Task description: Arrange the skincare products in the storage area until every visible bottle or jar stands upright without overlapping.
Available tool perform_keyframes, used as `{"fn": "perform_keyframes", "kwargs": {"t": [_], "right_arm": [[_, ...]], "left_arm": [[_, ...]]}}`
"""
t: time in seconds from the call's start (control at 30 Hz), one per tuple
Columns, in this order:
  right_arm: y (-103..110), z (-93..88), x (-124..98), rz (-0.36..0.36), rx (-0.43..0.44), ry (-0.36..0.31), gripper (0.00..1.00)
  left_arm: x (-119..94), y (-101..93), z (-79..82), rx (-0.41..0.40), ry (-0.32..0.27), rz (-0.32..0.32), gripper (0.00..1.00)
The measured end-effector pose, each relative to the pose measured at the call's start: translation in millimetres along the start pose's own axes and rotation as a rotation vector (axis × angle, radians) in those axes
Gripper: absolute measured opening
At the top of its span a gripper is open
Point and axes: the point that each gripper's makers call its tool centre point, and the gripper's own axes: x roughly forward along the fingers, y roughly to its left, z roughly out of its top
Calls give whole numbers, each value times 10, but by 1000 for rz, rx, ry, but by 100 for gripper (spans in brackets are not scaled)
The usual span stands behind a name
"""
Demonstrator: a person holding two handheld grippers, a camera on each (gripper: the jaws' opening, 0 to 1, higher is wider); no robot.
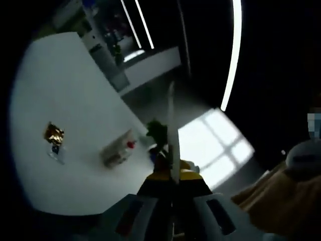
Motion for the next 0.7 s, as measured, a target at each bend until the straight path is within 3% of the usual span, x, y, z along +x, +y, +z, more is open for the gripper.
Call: {"fn": "perform_keyframes", "kwargs": {"t": [0.07,0.13,0.2,0.3,0.4,0.43,0.53,0.7], "right_arm": [[-16,75,-10,-2,50,-42,5],[-58,100,-22,-16,46,-59,4],[-35,129,-32,2,81,-79,2],[-90,111,-45,-52,1,-56,2],[-115,79,-45,-66,1,-45,2],[-126,79,-46,-71,-6,-46,2],[-192,62,-57,-94,-11,-39,3],[-314,58,-89,-148,-150,6,11]], "left_arm": [[31,51,20,47,-8,28,0],[57,75,45,77,-28,43,0],[61,107,63,137,-41,61,6],[54,157,-106,112,38,83,13],[19,222,-118,127,22,100,0],[25,182,-119,92,16,76,0],[19,265,-117,50,7,112,0],[41,276,-121,-12,-17,100,0]]}}
